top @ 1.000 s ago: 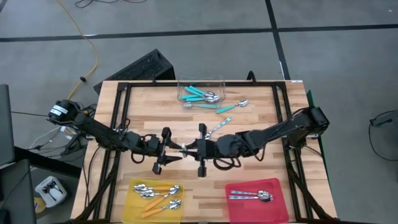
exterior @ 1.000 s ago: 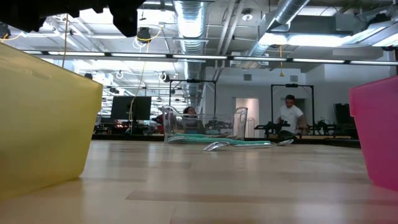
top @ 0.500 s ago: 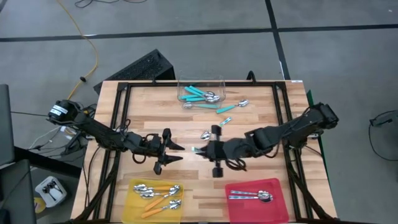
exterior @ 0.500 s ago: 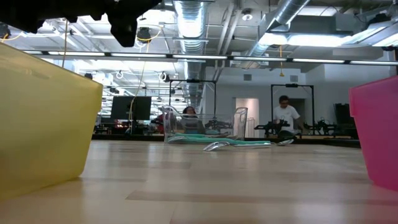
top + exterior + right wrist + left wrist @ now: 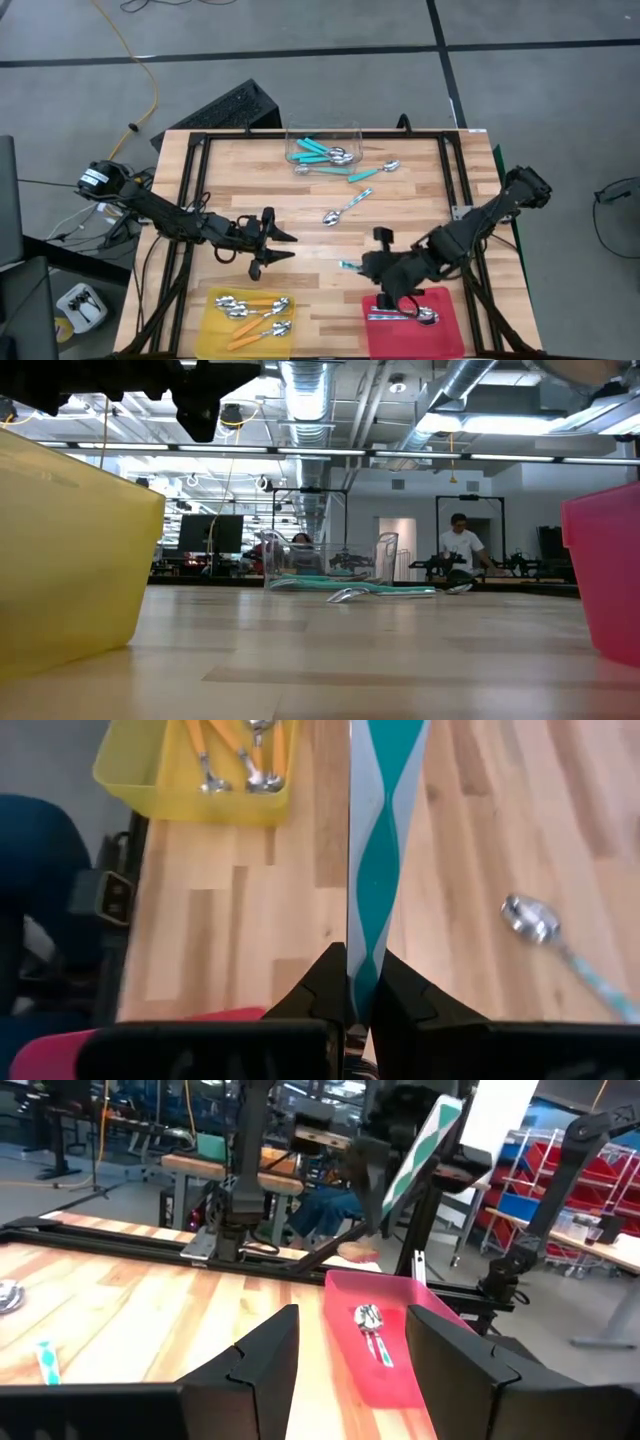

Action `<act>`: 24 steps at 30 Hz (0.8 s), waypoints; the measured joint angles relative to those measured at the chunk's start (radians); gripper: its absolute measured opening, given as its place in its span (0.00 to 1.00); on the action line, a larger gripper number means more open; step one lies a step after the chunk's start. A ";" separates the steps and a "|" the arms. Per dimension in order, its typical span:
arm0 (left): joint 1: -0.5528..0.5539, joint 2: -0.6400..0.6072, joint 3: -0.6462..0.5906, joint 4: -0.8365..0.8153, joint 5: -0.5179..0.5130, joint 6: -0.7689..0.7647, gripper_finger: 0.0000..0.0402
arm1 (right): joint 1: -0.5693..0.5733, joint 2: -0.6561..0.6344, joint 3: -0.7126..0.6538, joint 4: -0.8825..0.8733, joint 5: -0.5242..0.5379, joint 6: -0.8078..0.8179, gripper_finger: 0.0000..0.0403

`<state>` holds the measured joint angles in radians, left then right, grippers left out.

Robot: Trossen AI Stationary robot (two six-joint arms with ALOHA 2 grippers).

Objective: Sort silverware by color (type)
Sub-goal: Put the white and blue spoon into the red bin

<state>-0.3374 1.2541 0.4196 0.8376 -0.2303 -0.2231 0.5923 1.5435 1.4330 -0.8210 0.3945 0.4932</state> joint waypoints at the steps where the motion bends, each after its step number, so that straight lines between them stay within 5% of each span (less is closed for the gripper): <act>1: 0.000 0.000 0.000 -0.008 -0.009 0.001 0.42 | 0.011 -0.001 0.000 -0.008 0.000 0.031 0.11; 24: 0.000 0.000 0.000 -0.074 -0.012 0.121 0.42 | 0.158 0.081 0.001 -0.210 -0.092 0.451 0.11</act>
<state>-0.3374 1.2541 0.4198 0.7637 -0.2424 -0.1018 0.7498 1.6243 1.4338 -1.0308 0.3024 0.9447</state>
